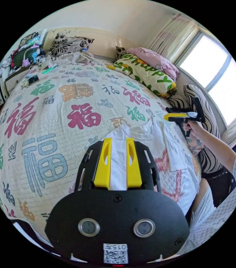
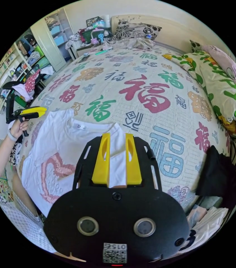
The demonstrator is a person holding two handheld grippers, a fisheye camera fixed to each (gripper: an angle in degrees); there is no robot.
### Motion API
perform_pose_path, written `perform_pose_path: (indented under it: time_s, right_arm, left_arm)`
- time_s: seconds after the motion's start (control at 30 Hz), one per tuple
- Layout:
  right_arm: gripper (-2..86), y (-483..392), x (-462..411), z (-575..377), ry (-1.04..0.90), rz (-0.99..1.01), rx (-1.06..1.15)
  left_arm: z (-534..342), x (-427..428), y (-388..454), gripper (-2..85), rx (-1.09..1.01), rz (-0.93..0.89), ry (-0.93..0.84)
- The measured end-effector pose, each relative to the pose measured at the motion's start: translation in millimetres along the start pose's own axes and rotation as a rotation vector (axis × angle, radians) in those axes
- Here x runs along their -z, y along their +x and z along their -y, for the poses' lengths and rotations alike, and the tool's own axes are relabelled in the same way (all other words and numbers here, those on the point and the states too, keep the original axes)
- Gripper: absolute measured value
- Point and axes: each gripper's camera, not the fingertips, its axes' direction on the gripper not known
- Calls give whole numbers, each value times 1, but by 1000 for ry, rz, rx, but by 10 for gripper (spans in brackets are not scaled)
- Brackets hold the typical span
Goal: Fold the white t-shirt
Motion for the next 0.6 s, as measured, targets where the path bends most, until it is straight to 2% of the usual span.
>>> perform_pose_path:
  time_s: [0.1, 0.2, 0.27, 0.37, 0.6]
  right_arm:
    - [129, 5, -8, 5, -95, -41, -6]
    - [110, 12, -18, 2, -239, 34, -47]
    - [21, 4, -2, -7, -211, -1, 8]
    - [-1, -8, 12, -18, -248, 7, 97]
    - [-10, -3, 77, -22, -161, -51, -8]
  left_arm:
    - [23, -41, -3, 93, 40, 103, -90]
    - [29, -71, -3, 66, 67, 51, -169]
    - [29, -80, 7, 35, 13, 66, -200]
    - [34, -85, 19, 10, -31, 97, -249]
    - [61, -51, 37, -4, -14, 147, -177]
